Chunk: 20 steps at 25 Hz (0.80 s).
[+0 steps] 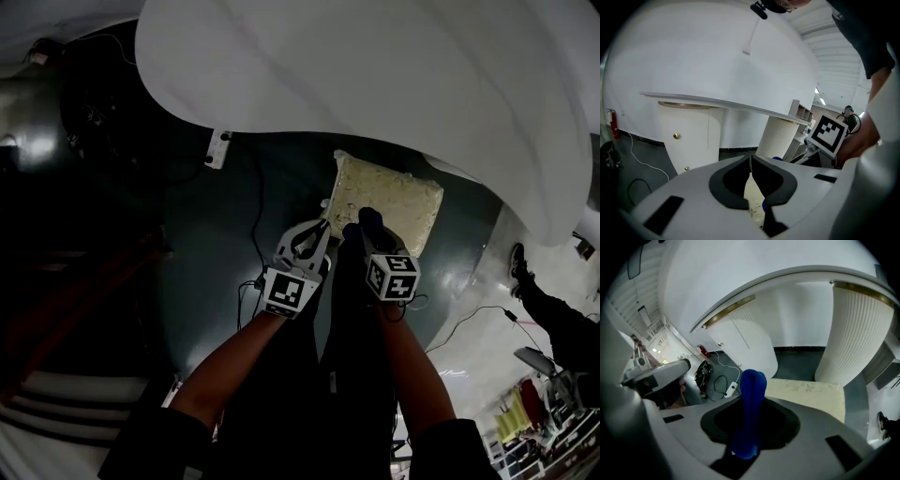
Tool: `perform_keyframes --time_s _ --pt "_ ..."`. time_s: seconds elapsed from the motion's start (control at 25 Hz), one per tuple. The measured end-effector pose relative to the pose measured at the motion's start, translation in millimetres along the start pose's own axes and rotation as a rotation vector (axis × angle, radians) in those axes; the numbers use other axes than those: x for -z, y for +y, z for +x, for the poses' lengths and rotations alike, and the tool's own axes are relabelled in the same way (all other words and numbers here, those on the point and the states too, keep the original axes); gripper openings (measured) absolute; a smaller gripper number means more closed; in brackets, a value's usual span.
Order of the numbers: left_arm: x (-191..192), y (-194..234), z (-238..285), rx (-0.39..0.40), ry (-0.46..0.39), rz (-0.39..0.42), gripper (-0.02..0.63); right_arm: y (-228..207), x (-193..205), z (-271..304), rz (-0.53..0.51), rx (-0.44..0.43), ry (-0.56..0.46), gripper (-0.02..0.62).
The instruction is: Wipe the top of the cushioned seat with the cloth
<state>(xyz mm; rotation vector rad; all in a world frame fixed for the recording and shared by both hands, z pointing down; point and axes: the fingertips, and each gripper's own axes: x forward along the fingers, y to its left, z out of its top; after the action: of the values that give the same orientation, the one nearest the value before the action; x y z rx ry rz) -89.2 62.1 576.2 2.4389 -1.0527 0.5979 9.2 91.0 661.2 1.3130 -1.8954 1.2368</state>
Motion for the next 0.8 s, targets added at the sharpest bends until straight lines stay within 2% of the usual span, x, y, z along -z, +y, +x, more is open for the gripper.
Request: perform_keyframes --time_s 0.2,0.48,0.64,0.8 --pt "4 14 -14 -0.041 -0.016 -0.075 0.026 27 16 45 -0.008 -0.053 0.054 0.106" --pt "42 15 -21 -0.052 0.001 -0.136 0.026 11 72 121 0.095 -0.059 0.169 0.106" --pt "55 20 -21 -0.059 0.031 -0.138 0.026 -10 83 143 0.030 -0.022 0.221 0.106" --pt "57 24 -21 -0.073 0.031 -0.147 0.026 -17 85 146 -0.041 -0.037 0.215 0.106"
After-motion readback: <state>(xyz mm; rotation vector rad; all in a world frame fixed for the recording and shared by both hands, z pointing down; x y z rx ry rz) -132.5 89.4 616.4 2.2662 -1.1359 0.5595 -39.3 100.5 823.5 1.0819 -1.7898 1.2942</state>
